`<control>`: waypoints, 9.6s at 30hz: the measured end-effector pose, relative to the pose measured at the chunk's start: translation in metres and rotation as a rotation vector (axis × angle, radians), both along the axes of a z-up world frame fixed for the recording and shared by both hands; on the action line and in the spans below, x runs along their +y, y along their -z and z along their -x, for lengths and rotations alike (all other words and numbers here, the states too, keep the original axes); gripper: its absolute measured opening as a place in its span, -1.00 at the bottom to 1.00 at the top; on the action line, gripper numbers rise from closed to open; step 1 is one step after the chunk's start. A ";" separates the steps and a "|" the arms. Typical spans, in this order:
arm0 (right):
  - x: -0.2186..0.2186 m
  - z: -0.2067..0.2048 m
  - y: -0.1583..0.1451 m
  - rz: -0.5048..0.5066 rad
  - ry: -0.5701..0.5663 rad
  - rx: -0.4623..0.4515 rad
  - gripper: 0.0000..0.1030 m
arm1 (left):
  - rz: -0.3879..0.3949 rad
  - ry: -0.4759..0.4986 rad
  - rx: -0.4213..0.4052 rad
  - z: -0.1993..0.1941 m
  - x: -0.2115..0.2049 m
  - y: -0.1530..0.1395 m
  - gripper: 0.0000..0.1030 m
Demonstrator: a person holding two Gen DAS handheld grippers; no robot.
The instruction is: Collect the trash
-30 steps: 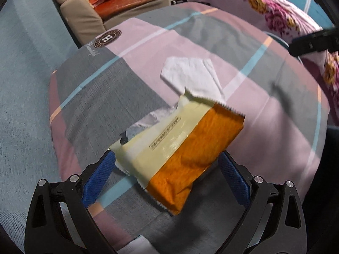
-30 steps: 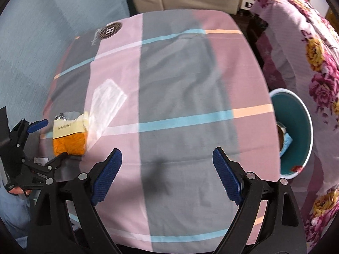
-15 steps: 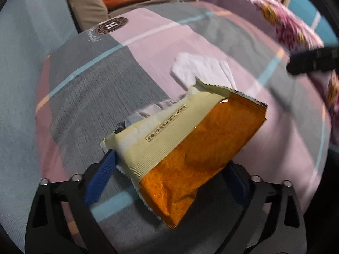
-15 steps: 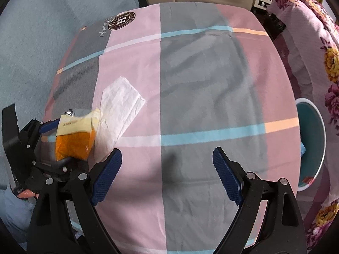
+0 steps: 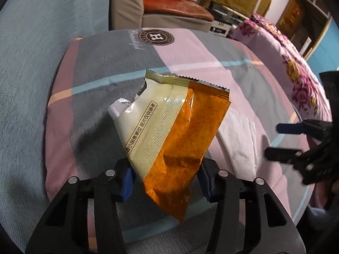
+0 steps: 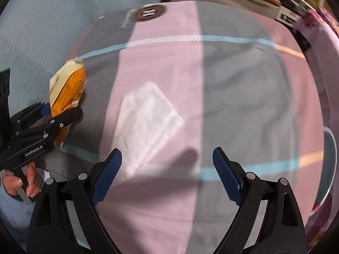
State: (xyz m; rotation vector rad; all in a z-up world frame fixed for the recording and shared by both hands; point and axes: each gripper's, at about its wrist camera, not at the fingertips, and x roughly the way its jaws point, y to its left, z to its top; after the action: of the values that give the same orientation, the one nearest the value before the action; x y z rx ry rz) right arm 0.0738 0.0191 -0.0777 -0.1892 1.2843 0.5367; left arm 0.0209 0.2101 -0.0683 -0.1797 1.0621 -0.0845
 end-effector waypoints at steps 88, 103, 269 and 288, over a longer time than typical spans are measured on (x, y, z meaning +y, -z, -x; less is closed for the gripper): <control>-0.427 0.024 -0.074 -0.249 0.624 -0.326 -0.85 | -0.019 0.459 0.001 -0.084 -0.412 -0.046 -0.02; -0.452 0.010 -0.074 -0.208 0.668 -0.321 -0.85 | 0.000 0.544 0.021 -0.105 -0.462 -0.034 -0.02; -0.350 0.055 -0.080 0.003 0.574 -0.254 0.86 | -0.134 0.212 -0.070 -0.033 -0.315 -0.055 0.92; -0.356 0.043 -0.063 0.002 0.590 -0.214 0.86 | -0.164 0.228 -0.051 -0.041 -0.322 -0.040 0.92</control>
State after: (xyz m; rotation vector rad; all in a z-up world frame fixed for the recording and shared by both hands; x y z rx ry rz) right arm 0.0305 -0.3371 -0.0149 0.1296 1.0644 0.0074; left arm 0.0620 -0.1119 -0.0285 0.0916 1.0306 -0.2058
